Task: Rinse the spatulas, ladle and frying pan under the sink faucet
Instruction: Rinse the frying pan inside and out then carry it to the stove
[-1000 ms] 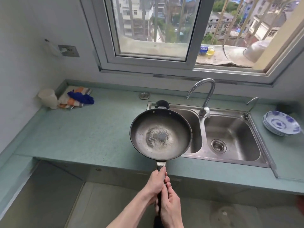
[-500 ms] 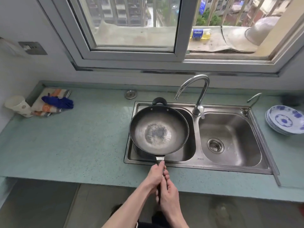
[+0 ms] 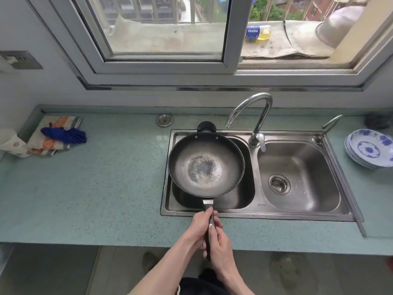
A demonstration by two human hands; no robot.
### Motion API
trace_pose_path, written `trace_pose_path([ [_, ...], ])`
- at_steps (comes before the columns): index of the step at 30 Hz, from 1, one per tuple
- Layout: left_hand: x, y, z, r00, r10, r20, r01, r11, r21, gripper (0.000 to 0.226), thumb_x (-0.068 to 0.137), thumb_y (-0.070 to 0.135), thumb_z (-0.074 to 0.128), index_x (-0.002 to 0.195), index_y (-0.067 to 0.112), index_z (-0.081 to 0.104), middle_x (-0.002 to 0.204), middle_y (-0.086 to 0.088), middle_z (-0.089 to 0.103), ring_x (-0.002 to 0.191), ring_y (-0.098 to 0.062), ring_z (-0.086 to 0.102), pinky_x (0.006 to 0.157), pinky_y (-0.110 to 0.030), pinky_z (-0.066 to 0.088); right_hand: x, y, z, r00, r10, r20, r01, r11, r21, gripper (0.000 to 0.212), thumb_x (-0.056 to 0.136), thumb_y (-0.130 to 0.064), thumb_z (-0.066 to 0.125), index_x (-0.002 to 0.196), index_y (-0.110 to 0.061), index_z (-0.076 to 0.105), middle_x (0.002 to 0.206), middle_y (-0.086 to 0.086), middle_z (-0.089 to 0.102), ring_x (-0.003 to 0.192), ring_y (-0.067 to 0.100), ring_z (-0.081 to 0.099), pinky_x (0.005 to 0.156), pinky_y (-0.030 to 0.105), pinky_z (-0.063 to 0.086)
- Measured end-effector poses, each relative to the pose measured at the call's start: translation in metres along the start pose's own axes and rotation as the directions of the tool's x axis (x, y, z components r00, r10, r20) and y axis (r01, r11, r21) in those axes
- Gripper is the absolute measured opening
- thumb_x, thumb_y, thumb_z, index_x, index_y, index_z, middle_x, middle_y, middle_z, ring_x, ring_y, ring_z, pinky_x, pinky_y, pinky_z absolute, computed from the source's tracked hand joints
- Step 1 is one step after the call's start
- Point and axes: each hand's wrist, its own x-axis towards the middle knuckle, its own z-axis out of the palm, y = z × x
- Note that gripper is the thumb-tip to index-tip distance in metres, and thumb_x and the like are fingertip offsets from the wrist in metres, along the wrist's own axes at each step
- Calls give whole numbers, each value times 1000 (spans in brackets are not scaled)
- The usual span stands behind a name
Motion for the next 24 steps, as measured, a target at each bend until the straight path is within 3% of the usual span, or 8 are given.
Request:
trace_pose_path([
  [3,-4,-9,-3,999,-44,-18,45,996,79,47,108,36,48,99,-4,71,86,-15,78,76,-25,74,73,-33,60,7,-1,-5,998,46,37,-42,993,-113,39,110,-34,37,91,-15,66,72,11,68,62,25,65,58,43,54],
  [6,-3,-16,0,997,-55,-55,56,998,10,43,107,33,49,87,0,68,78,-16,75,68,-24,72,68,-30,59,20,-1,-22,997,1,82,33,911,-411,48,105,-43,28,113,-24,71,109,2,75,104,20,70,93,41,54],
  [9,-1,-18,1,993,-68,-100,68,998,0,39,107,38,50,85,8,62,67,-10,68,59,-22,67,58,-29,53,31,-13,-50,992,-115,52,117,683,-721,51,99,-45,28,82,-23,70,71,-6,72,72,14,68,65,33,50],
  [12,-6,-18,0,991,-86,-103,82,996,-44,37,107,37,48,94,5,60,66,-9,62,55,-23,62,53,-30,50,52,-48,-80,957,-236,-167,88,787,-610,45,99,-33,37,65,-21,63,56,-8,63,58,10,60,53,30,36],
  [14,-10,-17,-3,992,-88,-94,83,995,-54,39,108,32,46,104,-3,61,62,-7,56,50,-19,54,49,-29,47,88,-73,-105,917,-260,-303,76,859,-506,39,106,-29,43,75,-17,65,69,-3,66,70,23,62,63,35,39],
  [16,-11,-17,-4,995,-61,-73,58,997,-45,40,109,28,44,112,-8,61,63,-7,55,50,-19,52,50,-31,48,135,-97,-127,896,-223,-383,53,912,-407,36,105,-45,44,93,-14,61,83,0,66,82,30,64,76,42,48],
  [21,-18,-13,-3,999,-28,-42,30,999,31,37,110,36,38,104,2,51,71,-14,61,59,-30,65,64,-46,60,251,-148,-163,936,-28,-352,-32,986,-163,52,100,-56,43,130,-14,41,124,12,55,85,28,73,73,45,63],
  [24,-21,-12,-6,999,-14,-50,20,991,132,35,109,42,36,101,8,44,67,-8,58,51,-22,56,53,-38,55,289,-169,-169,969,93,-230,-116,990,-85,44,104,-51,46,119,-10,50,105,9,61,79,23,66,71,37,59],
])
